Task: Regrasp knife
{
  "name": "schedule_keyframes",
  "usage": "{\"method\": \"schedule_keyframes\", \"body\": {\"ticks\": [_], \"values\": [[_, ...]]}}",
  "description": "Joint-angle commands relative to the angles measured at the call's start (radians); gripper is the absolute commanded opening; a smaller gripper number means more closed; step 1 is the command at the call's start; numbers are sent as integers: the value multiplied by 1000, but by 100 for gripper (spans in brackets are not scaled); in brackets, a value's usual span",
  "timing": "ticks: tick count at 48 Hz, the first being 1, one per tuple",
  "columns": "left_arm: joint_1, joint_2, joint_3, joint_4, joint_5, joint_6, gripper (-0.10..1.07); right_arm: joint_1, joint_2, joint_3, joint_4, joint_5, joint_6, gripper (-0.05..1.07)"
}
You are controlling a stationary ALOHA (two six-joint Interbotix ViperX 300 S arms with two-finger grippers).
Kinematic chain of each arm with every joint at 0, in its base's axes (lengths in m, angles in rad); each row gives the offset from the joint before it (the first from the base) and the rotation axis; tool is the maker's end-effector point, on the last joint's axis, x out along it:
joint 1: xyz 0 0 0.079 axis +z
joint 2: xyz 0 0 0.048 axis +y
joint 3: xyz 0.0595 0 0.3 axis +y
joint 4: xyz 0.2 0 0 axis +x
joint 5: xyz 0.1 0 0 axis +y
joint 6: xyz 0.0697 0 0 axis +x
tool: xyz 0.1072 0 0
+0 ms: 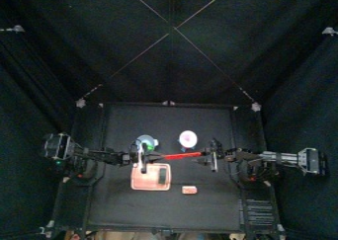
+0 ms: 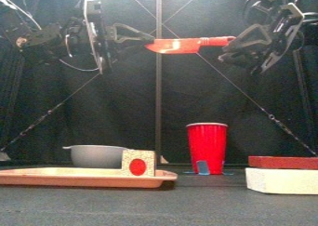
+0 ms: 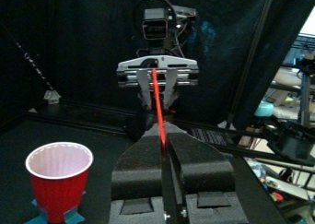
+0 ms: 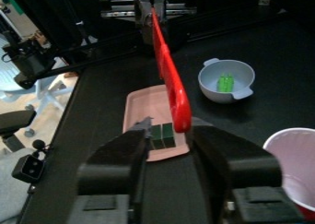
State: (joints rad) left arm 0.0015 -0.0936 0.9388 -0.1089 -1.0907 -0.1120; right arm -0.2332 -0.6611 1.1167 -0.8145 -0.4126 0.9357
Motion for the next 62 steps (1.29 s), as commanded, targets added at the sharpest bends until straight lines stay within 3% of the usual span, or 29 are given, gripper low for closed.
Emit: {"method": "schedule_keyframes", "body": {"ticks": [1,6,11,15,22,26,31,37,43,52,62], "values": [[-2,-15,-8,0,-11,3,30,0,-9,-12,6,-5,-3,86],[0,-15,-5,0,-11,3,30,3,-11,-14,8,-5,-2,96],[5,-15,5,0,-11,3,30,5,-14,-18,25,-2,20,99],[8,-15,18,0,-9,5,30,5,-14,-28,89,12,48,99],[17,-21,54,0,-6,5,30,25,-14,-63,242,149,117,99],[23,-29,77,0,-2,6,30,51,-14,-103,324,301,149,99],[34,-44,107,2,0,6,30,89,-2,-216,390,603,149,99],[35,-54,124,3,2,8,30,121,15,-374,362,969,144,99],[35,-54,127,23,9,8,30,121,32,-494,360,1184,129,99],[35,-55,124,71,41,8,30,115,77,-555,543,1218,-15,99],[35,-55,123,114,60,8,30,32,120,-548,825,1192,-334,98]]}}
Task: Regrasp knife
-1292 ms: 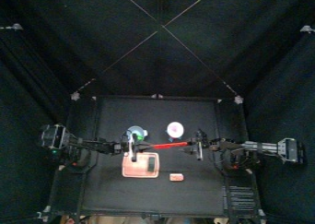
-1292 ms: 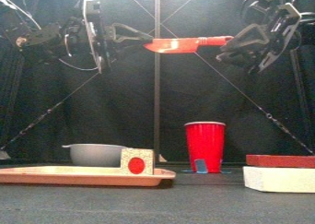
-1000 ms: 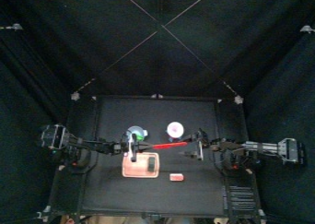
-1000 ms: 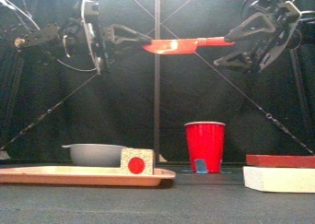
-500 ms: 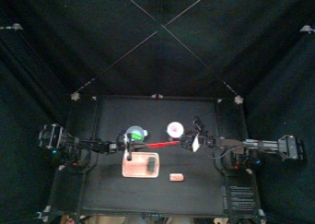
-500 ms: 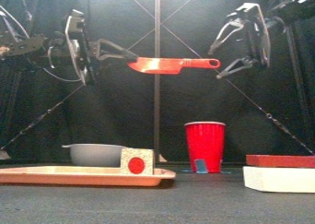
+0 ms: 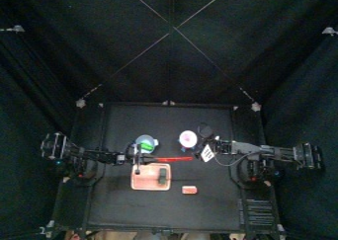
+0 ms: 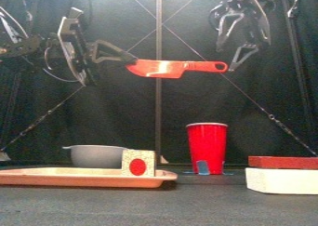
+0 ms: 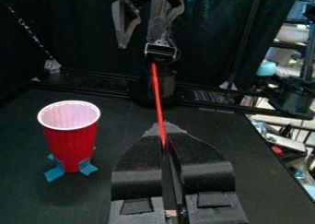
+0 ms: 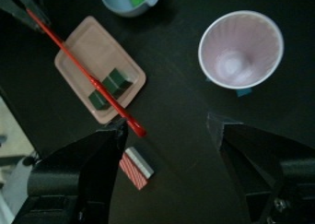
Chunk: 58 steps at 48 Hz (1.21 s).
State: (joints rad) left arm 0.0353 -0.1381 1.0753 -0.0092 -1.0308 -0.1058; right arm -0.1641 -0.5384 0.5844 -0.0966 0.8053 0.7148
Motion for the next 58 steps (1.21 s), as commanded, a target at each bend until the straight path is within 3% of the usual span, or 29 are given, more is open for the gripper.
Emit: {"method": "schedule_keyframes", "body": {"ticks": [1,9,14,21,25,42,58], "values": [[2,-11,-14,17,2,2,30,-43,-5,-11,129,-40,-147,98],[2,-11,-14,34,8,0,30,-71,-25,69,311,-252,-426,98],[2,-11,-15,34,9,0,30,-67,-23,123,394,-319,-571,98],[2,-11,-17,34,9,0,30,-40,-20,166,437,-341,-709,98],[-2,-11,-17,35,9,2,30,-20,-15,187,439,-407,-755,98],[2,-11,-18,37,9,2,30,101,25,238,302,-575,-758,97],[3,-11,-21,35,9,2,30,109,84,229,265,-594,-758,95]]}}
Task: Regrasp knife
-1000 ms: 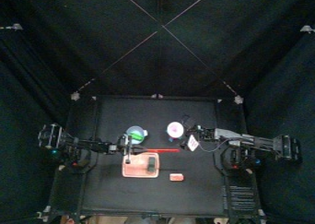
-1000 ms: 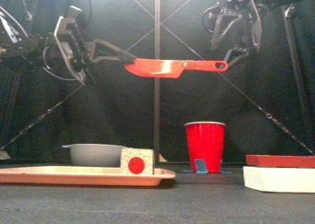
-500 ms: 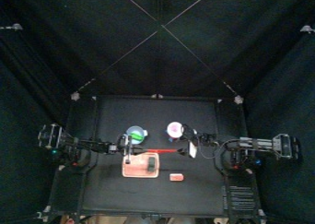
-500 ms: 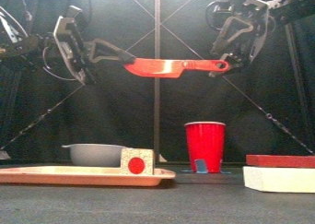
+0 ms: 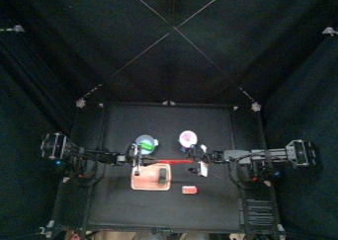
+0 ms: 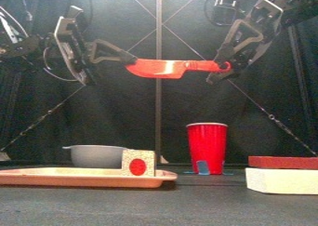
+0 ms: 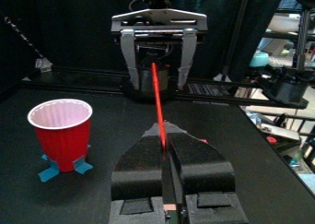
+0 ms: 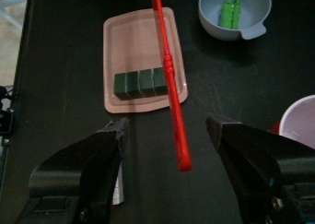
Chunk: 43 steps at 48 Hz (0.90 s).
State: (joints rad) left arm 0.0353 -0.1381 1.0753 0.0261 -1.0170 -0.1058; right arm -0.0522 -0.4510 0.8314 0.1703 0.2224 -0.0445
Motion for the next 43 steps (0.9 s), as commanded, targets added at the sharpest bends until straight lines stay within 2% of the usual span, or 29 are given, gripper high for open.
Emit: {"method": "schedule_keyframes", "body": {"ticks": [1,12,16,35,43], "values": [[3,-11,-21,0,-5,2,30,-2,-2,-17,0,-11,2,94],[2,-9,-20,2,-5,2,30,-8,-2,-25,3,-12,2,69],[2,-5,-18,2,-5,0,30,-8,-2,-29,0,-14,0,64],[2,0,0,2,-5,2,30,-8,6,-34,2,-44,0,58],[2,-2,8,2,-3,2,30,-8,31,-40,-2,-44,0,46]]}}
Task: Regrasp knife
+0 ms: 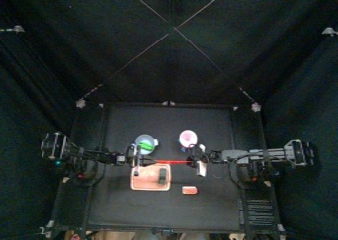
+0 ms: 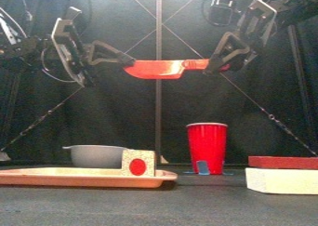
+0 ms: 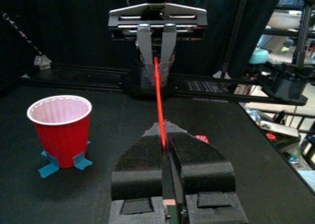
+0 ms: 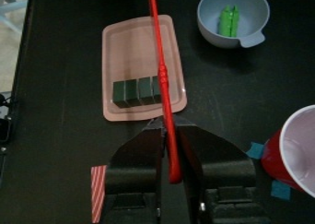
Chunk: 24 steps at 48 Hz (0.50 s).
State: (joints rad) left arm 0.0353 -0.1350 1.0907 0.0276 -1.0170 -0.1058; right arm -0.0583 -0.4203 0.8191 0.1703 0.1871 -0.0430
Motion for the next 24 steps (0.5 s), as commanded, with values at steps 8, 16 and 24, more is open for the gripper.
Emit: {"method": "schedule_keyframes", "body": {"ticks": [8,16,24], "values": [[2,-5,-3,0,-2,2,30,-3,15,-35,-3,-11,-2,37],[3,-9,0,0,17,2,30,-6,17,-32,-18,-11,-3,37],[3,-12,2,0,37,0,30,-5,17,-26,-29,-34,-2,37]]}}
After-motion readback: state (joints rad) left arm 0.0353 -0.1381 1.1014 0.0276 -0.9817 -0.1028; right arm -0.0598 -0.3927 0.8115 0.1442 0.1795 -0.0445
